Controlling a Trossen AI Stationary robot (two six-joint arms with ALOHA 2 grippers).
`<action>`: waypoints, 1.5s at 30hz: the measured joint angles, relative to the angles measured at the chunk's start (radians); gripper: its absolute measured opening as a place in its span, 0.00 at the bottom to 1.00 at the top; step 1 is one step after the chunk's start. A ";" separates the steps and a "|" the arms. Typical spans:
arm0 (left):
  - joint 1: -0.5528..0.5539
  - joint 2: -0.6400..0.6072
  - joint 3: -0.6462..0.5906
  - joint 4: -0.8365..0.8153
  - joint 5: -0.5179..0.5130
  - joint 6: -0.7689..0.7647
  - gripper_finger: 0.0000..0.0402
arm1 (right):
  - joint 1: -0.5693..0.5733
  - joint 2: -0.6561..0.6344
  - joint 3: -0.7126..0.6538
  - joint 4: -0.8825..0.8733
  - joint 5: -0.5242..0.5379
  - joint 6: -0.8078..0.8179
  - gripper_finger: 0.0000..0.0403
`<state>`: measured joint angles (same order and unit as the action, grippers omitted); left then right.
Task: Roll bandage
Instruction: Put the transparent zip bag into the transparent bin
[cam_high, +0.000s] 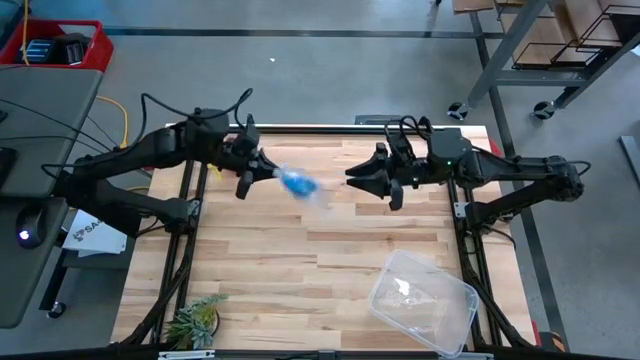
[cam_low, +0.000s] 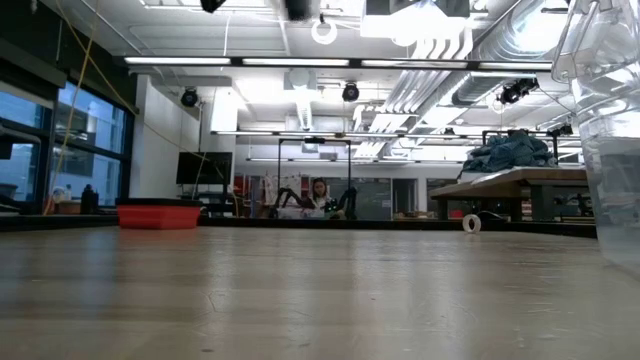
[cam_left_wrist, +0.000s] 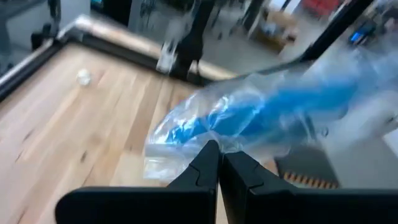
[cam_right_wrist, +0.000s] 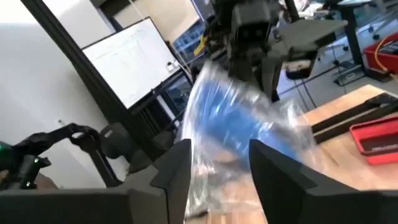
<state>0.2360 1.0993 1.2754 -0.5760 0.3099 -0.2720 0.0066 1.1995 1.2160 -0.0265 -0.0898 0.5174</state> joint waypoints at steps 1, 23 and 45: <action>0.000 0.000 0.010 -0.045 0.000 0.013 0.00 | -0.004 -0.001 0.000 0.001 0.000 -0.002 0.38; 0.053 0.170 0.023 -0.040 -0.324 -0.397 0.00 | 0.018 0.128 0.044 0.041 0.028 -0.112 0.39; 0.051 0.261 0.023 0.246 -0.526 -0.610 0.00 | 0.027 0.431 0.591 -0.636 0.611 -0.361 0.39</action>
<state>0.2867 1.3605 1.2987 -0.3299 -0.2161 -0.8822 0.0338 1.6310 1.8068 -0.6623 0.5211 0.1566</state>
